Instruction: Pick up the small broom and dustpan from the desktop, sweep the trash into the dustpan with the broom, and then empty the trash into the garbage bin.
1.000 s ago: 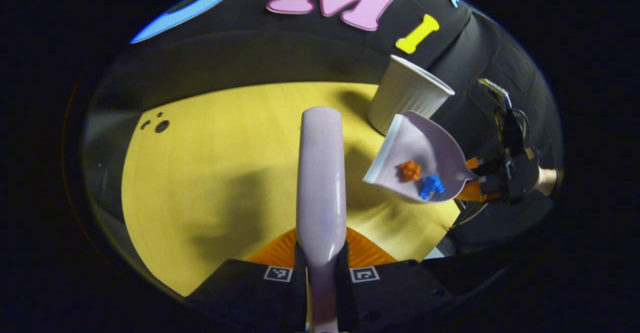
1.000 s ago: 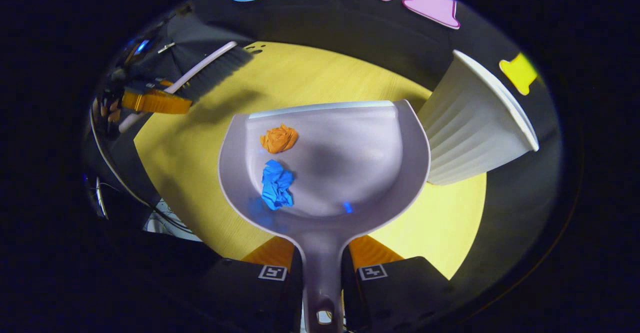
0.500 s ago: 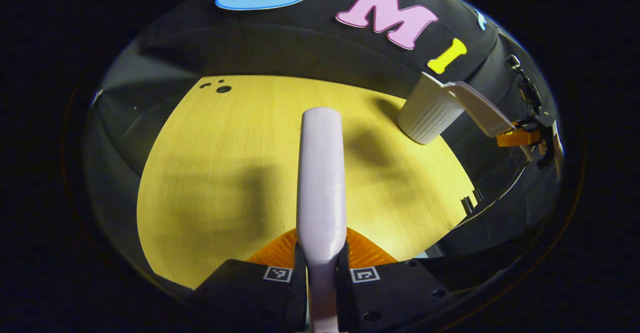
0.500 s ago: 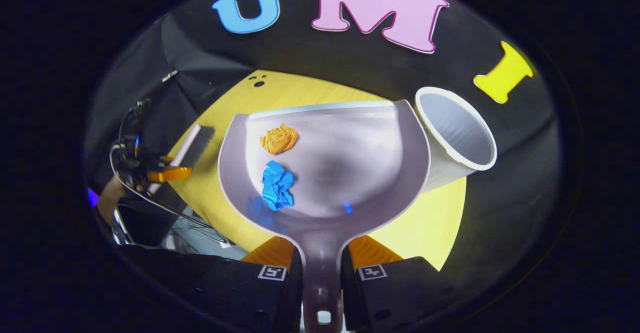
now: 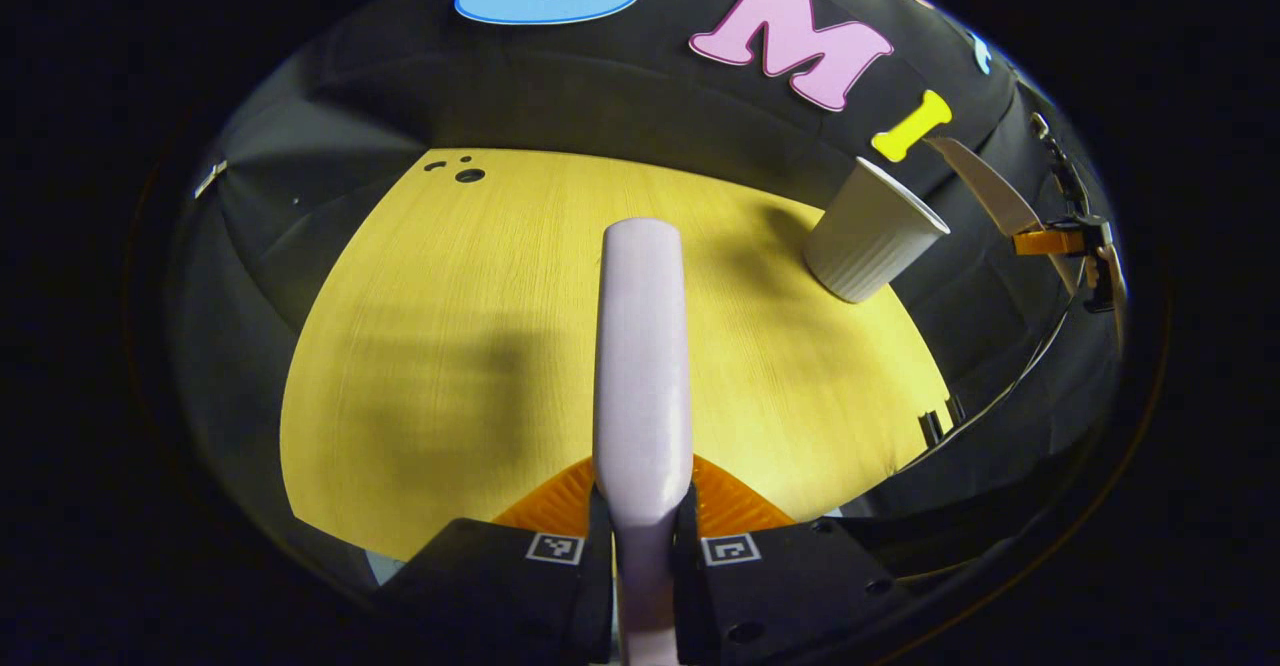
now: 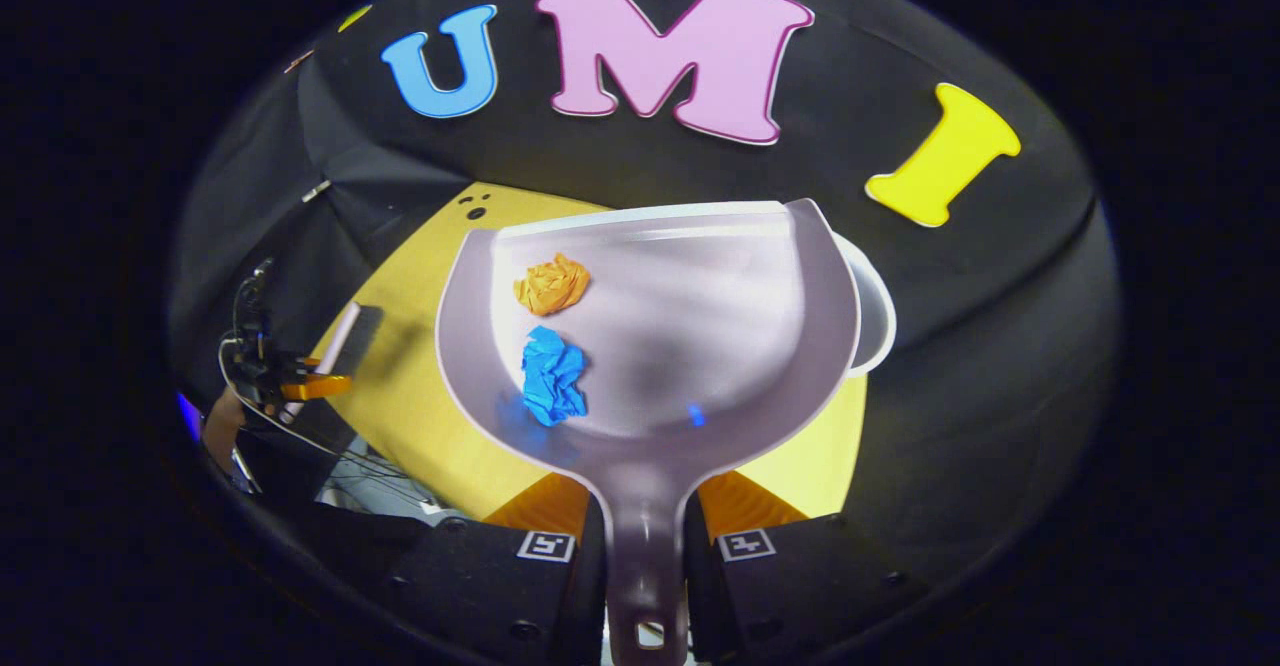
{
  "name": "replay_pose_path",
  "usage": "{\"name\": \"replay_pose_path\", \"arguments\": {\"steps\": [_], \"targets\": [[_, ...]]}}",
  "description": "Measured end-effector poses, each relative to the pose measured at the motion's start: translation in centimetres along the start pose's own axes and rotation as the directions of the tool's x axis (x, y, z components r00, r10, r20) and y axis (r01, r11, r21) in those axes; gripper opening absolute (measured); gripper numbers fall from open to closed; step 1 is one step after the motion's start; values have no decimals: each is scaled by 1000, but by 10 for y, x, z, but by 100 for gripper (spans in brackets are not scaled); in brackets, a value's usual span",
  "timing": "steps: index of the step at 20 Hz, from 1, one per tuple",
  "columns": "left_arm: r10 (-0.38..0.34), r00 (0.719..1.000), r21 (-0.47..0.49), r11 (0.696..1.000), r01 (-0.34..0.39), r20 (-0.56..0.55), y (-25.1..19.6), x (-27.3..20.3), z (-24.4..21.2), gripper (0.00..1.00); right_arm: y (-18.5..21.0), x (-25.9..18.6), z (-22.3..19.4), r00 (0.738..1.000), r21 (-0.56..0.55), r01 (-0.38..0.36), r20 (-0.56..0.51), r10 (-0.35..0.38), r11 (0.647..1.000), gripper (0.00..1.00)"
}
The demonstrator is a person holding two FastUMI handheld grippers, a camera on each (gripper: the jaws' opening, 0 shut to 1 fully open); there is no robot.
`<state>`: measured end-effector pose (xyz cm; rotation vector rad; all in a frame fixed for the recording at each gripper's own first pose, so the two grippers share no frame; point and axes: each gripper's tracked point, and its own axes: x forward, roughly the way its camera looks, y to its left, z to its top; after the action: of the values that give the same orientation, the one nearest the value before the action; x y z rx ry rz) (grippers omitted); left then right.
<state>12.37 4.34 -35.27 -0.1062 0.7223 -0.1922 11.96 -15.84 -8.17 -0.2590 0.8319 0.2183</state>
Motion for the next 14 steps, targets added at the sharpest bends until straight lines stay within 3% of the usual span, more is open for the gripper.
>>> {"name": "replay_pose_path", "arguments": {"steps": [6,9,13,14], "targets": [[39,999,-33,999,-39,2,-28,20,27,27,-77,35,2,999,55,46,-8,-46,997,37],[65,998,-63,996,-66,-15,-43,27,35,29,-103,57,7,1000,81,25,-17,-24,996,33],[117,992,-86,989,-121,-46,-59,33,43,27,-135,80,10,998,33,31,-48,-30,999,41],[130,990,-82,988,-133,-51,-64,34,46,28,-141,81,13,998,5,34,-47,-34,999,37]]}}
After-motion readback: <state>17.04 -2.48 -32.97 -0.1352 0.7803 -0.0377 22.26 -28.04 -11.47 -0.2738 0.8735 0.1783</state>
